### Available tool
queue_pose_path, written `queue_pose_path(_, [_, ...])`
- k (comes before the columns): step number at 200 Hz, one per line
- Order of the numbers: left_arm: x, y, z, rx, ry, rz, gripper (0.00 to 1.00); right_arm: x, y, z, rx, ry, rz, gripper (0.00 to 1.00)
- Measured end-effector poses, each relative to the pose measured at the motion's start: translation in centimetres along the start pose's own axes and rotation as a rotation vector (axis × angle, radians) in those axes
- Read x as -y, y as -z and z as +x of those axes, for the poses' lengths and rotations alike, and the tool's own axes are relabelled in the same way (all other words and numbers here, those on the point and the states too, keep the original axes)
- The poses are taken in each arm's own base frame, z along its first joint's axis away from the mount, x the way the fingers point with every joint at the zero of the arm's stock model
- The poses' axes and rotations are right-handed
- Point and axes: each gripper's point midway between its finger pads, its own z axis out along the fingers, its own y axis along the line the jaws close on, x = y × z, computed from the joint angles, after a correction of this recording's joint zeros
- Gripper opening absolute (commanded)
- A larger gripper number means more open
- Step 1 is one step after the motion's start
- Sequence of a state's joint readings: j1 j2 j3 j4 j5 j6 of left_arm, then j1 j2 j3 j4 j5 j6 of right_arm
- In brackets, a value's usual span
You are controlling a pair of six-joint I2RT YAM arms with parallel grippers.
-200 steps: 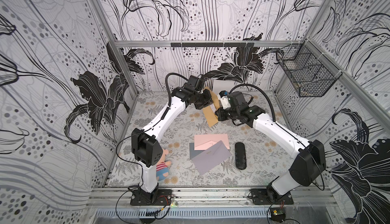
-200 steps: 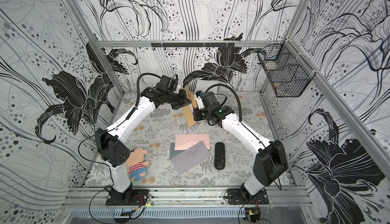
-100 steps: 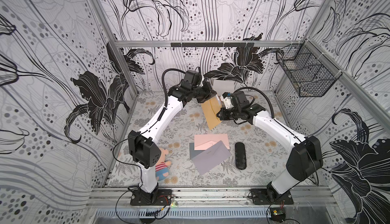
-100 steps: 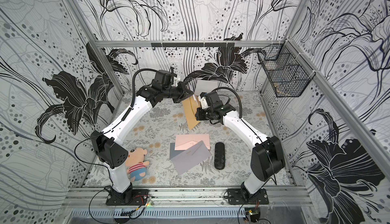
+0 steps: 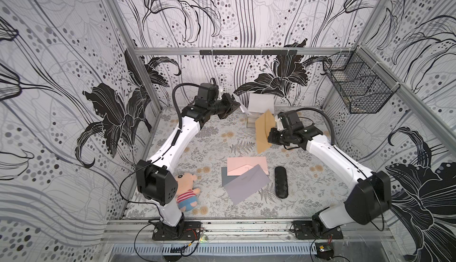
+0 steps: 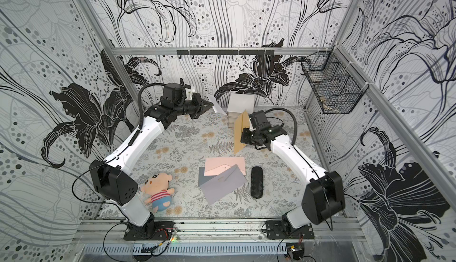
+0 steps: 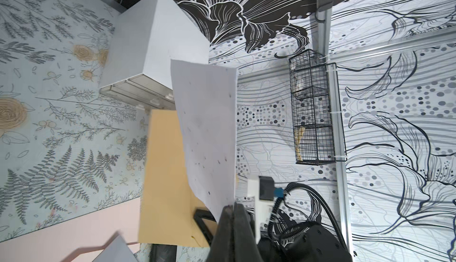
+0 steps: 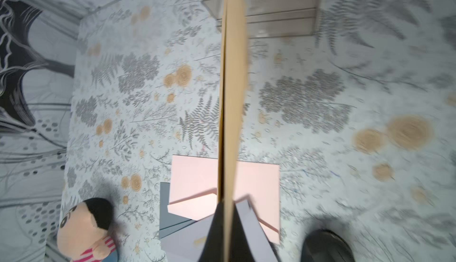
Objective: Take the letter paper out of the envelope
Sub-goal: Place the envelope at the center of the board.
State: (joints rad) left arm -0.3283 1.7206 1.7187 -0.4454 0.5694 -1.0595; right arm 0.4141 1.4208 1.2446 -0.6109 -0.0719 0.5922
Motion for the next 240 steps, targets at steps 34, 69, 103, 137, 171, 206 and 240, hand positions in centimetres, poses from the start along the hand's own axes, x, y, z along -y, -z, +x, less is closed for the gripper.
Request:
queue_pose_path(34, [-4.2,-1.7,1.7,-0.047,0.041,-0.044,0.00,7.9,3.5,2.1,0.093,-0.271,0.145,0.00])
queue_pose_path(69, [-6.0,-2.7,3.1,-0.084,0.054,-0.042,0.00,14.8,4.1,6.3,0.138,-0.599,0.286,0.00])
queue_pose_path(103, [-5.5,-2.9,3.4,-0.095,0.040,-0.008,0.00,17.9,4.6,10.2,0.193,-0.862,0.354,0.00])
queue_pose_path(137, [-5.4,-2.9,3.7,-0.103,0.034,0.008,0.00,20.5,3.6,15.3,0.192,-1.054,0.407,0.00])
queue_pose_path(171, [-5.3,-2.7,3.9,-0.109,0.032,0.015,0.00,22.0,4.1,17.2,0.276,-1.182,0.404,0.12])
queue_pose_path(206, [-5.2,-2.7,4.2,-0.113,0.029,0.018,0.00,23.2,3.6,19.0,0.296,-1.288,0.431,0.25])
queue_pose_path(240, [-4.9,-2.5,4.2,-0.110,0.023,0.024,0.00,23.5,3.0,20.7,0.239,-1.338,0.490,0.36])
